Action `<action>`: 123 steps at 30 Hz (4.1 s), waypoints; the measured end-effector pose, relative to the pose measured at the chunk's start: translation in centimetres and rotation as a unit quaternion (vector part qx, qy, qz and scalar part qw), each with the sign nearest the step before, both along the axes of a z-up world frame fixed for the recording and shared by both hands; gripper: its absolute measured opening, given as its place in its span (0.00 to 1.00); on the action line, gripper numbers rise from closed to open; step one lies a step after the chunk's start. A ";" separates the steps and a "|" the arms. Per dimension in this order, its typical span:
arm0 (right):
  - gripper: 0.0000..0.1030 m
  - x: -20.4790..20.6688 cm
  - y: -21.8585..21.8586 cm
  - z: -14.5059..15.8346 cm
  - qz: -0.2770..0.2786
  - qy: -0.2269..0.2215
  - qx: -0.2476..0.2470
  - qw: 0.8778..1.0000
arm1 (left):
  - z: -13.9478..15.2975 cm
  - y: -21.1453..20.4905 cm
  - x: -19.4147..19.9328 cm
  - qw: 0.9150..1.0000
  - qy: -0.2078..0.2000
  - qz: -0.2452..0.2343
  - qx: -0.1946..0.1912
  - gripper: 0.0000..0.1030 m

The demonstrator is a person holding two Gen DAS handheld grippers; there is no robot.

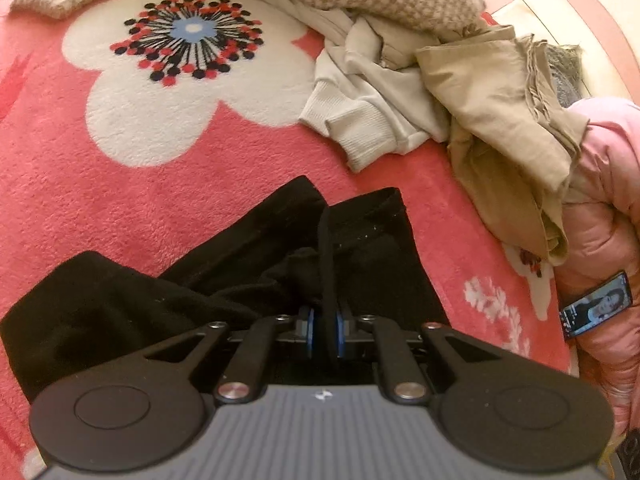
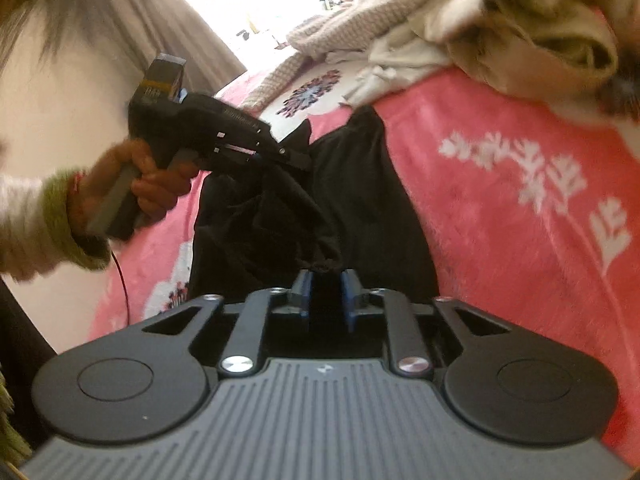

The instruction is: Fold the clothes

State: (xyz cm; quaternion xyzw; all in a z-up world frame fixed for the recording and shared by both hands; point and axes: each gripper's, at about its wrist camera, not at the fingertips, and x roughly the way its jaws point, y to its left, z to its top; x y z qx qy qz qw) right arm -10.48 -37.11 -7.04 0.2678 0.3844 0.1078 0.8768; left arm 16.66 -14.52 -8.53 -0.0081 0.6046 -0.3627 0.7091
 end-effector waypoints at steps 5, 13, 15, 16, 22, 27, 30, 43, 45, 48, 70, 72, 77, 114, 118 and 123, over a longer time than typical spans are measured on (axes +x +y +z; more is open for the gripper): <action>0.36 0.8 -1.2 -1.2 0.002 0.006 0.053 0.999 | 0.1 0.1 -0.1 1.000 -0.005 0.000 -0.001 0.11; 0.04 2.0 -1.2 -2.2 0.045 0.001 0.053 0.998 | 2.4 0.4 -1.6 0.999 -0.035 -0.017 -0.013 0.11; 0.04 0.7 -1.5 -1.3 0.044 -0.014 0.057 0.997 | 3.3 0.4 -2.1 0.999 -0.043 -0.023 -0.018 0.11; 0.04 0.1 -1.6 -1.1 0.040 -0.012 0.052 0.998 | 3.7 0.5 -2.4 0.998 -0.046 -0.026 -0.021 0.11; 0.04 -2.3 -3.0 -2.0 -0.008 0.011 0.051 0.999 | 3.0 -2.2 -3.5 0.997 -0.054 -0.046 -0.019 0.11; 0.04 -3.3 -3.5 -2.3 -0.022 0.013 0.056 0.998 | 1.8 -3.8 -3.5 0.997 -0.053 -0.050 -0.012 0.11; 0.04 -3.4 -3.6 -2.8 -0.025 0.019 0.058 0.998 | 1.3 -4.4 -3.6 0.997 -0.059 -0.057 -0.008 0.11; 0.05 -3.3 -3.9 -4.4 -0.027 0.039 0.048 0.998 | 2.0 -4.9 -4.4 0.990 -0.081 -0.110 -0.046 0.49; 0.05 -3.2 -3.9 -4.6 -0.027 0.041 0.046 0.998 | 2.8 -4.4 -4.6 0.987 -0.087 -0.121 -0.062 0.53; 0.05 -3.1 -4.1 -4.9 -0.029 0.044 0.050 0.997 | 4.2 -3.2 -4.8 0.982 -0.098 -0.134 -0.093 0.62; 0.25 -5.0 -7.0 -1.4 -0.114 0.070 0.001 0.991 | 3.8 13.6 -9.7 0.984 -0.077 -0.161 0.002 0.64; 0.25 -3.1 -6.5 0.2 -0.089 0.050 -0.019 0.995 | 3.0 13.3 -10.7 0.983 -0.068 -0.173 0.005 0.61; 0.27 3.8 -3.8 3.1 0.001 -0.004 -0.063 0.998 | 1.8 12.3 -11.9 0.983 -0.063 -0.172 0.003 0.54; 0.01 15.9 4.0 1.0 0.092 -0.080 -0.262 0.957 | -1.0 11.9 -13.9 0.977 -0.088 -0.195 0.019 0.51; 0.01 16.3 2.0 0.3 0.054 -0.069 -0.221 0.971 | -1.1 11.9 -14.0 0.976 -0.091 -0.199 0.019 0.52; 0.06 16.3 -0.8 0.1 0.034 -0.052 -0.115 0.991 | -1.1 11.8 -14.1 0.974 -0.095 -0.203 0.019 0.53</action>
